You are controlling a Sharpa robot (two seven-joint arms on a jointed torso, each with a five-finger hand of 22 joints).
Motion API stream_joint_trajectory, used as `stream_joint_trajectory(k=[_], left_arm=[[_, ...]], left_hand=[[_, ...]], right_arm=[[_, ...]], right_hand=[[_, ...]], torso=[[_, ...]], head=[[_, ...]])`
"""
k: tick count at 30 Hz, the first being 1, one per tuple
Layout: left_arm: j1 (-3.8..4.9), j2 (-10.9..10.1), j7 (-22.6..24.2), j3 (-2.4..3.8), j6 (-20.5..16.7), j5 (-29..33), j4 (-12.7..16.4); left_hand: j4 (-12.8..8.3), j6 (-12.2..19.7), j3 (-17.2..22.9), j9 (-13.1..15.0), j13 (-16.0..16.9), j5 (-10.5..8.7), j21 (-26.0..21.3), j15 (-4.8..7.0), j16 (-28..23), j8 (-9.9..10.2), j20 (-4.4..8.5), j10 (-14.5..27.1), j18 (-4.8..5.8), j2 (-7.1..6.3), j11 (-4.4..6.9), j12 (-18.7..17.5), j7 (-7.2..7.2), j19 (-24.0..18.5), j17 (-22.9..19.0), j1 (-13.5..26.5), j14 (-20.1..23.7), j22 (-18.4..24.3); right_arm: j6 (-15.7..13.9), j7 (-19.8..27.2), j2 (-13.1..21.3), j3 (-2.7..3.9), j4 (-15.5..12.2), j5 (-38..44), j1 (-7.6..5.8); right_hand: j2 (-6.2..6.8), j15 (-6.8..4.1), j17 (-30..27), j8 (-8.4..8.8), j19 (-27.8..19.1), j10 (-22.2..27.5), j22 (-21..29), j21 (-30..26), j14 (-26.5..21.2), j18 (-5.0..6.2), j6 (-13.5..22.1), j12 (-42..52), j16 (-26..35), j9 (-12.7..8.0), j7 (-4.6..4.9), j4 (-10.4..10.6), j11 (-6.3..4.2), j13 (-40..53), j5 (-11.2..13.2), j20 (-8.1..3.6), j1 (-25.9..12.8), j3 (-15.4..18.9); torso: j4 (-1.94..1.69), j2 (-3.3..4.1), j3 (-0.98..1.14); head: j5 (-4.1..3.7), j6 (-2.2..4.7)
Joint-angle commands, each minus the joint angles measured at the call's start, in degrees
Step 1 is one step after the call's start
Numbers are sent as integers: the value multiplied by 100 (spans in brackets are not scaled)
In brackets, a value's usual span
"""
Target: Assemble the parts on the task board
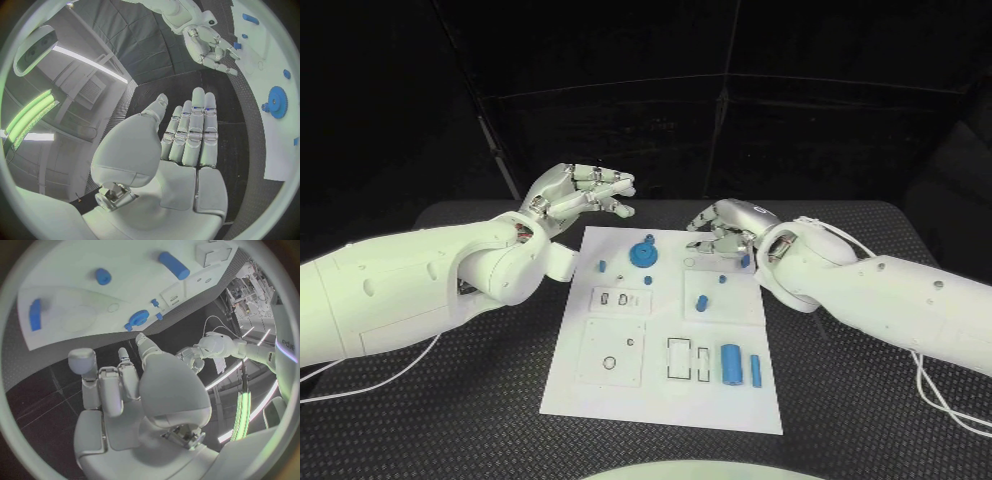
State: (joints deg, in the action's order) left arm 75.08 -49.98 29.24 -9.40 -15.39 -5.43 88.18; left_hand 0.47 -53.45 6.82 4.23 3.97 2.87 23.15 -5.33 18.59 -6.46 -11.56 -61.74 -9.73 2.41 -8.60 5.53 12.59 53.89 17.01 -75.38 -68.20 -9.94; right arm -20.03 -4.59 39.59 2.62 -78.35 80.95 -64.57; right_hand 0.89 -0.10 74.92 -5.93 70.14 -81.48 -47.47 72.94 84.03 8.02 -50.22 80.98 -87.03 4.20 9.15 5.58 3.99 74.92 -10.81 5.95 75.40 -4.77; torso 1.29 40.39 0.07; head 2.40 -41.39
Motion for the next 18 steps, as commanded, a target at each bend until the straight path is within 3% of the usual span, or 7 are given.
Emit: stream_joint_trajectory(k=[1, 6, 10, 13, 16, 18], left_arm=[[9, -6, 40, -24, 67, 13, -3], [9, 3, 56, -68, 110, 27, -21], [9, 6, 76, -84, 142, 30, -27], [9, 0, 82, -90, 151, 31, -32], [9, -1, 87, -95, 157, 31, -45], [8, 2, 89, -99, 163, 32, -51]], left_hand=[[-28, 13, -2, -9, 3, -12, -32, 9, -22, 23, 0, 2, -66, 39, -46, -24, 36, -27, 6, -2, 46, 5], [-33, 12, 0, -9, 3, -13, -32, 9, -23, 24, 0, 1, -66, 38, -46, -26, 35, -27, 7, -7, 46, 5], [-49, -2, 2, -5, 5, -13, -33, 10, -28, 21, 0, -7, -67, 33, -43, -30, 30, -28, 15, -21, 47, 7], [-57, -11, 2, -4, 6, -12, -34, 11, -31, 19, 0, -12, -67, 28, -41, -31, 28, -28, 19, -26, 48, 8], [-57, -11, 2, -4, 6, -12, -34, 11, -31, 19, 0, -12, -67, 28, -41, -31, 28, -28, 19, -26, 48, 8], [-57, -11, 2, -4, 6, -12, -34, 11, -31, 19, 0, -12, -67, 28, -41, -31, 28, -28, 19, -26, 48, 8]], right_arm=[[-7, 533, 275, -1, -46, -822, -12], [87, 712, 677, -4, -13, -1031, -9], [48, 809, 884, -6, -1, -1094, 72], [-21, 857, 989, -7, 19, -1117, 200], [-75, 883, 992, -8, 103, -1126, 291], [-131, 902, 965, -8, 181, -1131, 371]], right_hand=[[24, 2, 686, 22, -9, 17, 5, -11, 424, -77, -66, -32, 11, -10, 7, -60, 25, 168, -53, 11, 92, -3], [51, 1, 684, 30, -10, 17, 2, -11, 424, -77, -87, -34, 12, -12, 7, -121, 24, 169, -82, 11, 166, -5], [66, 1, 712, 42, 16, 4, -52, 11, 430, -86, -77, -21, 2, -16, 7, -143, 24, 189, -89, 11, 190, -1], [81, 1, 728, 61, 28, -1, -78, 22, 433, -90, -55, -18, -4, -23, 7, -164, 24, 194, -92, 11, 215, 4], [92, 1, 726, 84, 29, 4, -78, 23, 433, -90, -24, -25, -3, -29, 8, -177, 25, 185, -92, 11, 227, 10], [96, 6, 717, 137, 26, 14, -75, 22, 431, -90, 59, -37, 1, -41, 18, -181, 32, 171, -87, 13, 229, 24]], torso=[[37, -40, -11], [60, -65, -10], [44, -61, -2], [47, -62, -16], [64, -60, -2], [49, -49, -2]], head=[[-37, -2], [-102, 7], [-260, 37], [-271, 38], [-261, 20], [-266, 20]])
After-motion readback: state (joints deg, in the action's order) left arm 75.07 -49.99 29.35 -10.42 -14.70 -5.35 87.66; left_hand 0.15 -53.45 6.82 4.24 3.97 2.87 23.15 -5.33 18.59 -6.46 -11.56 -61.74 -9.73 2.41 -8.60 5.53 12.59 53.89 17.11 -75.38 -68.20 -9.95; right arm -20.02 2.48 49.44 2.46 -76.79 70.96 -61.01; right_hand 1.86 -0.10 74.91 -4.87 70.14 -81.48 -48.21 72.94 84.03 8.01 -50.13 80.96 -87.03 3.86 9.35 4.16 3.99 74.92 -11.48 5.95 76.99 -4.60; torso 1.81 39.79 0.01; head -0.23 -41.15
